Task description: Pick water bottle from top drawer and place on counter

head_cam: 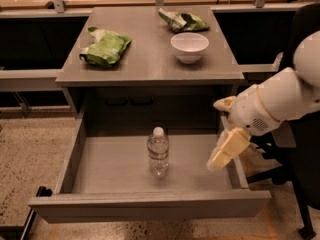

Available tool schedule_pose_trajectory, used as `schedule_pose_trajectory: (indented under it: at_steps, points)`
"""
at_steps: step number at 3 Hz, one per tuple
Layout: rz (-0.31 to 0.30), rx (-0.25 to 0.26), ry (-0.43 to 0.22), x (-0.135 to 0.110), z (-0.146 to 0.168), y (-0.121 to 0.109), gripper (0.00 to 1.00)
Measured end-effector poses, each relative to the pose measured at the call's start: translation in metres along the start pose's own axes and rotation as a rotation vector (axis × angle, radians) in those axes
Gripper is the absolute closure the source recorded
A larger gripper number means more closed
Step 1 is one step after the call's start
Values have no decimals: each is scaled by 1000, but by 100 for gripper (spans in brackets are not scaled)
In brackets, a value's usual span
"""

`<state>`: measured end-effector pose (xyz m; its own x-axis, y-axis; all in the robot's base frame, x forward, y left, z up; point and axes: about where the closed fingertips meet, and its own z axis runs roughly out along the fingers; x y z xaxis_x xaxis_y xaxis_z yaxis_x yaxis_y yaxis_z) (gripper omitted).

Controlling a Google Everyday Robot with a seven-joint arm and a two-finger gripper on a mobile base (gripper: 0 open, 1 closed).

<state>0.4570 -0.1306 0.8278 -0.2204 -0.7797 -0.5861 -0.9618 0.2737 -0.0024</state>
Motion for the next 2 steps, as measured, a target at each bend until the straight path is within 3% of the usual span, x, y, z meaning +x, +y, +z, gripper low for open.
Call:
schedule_pose_trajectory:
  at_steps: [1, 2]
  points:
    - [24, -19, -77, -3, 40, -4, 0]
    - [25, -4, -88, -6, 42, -8, 0]
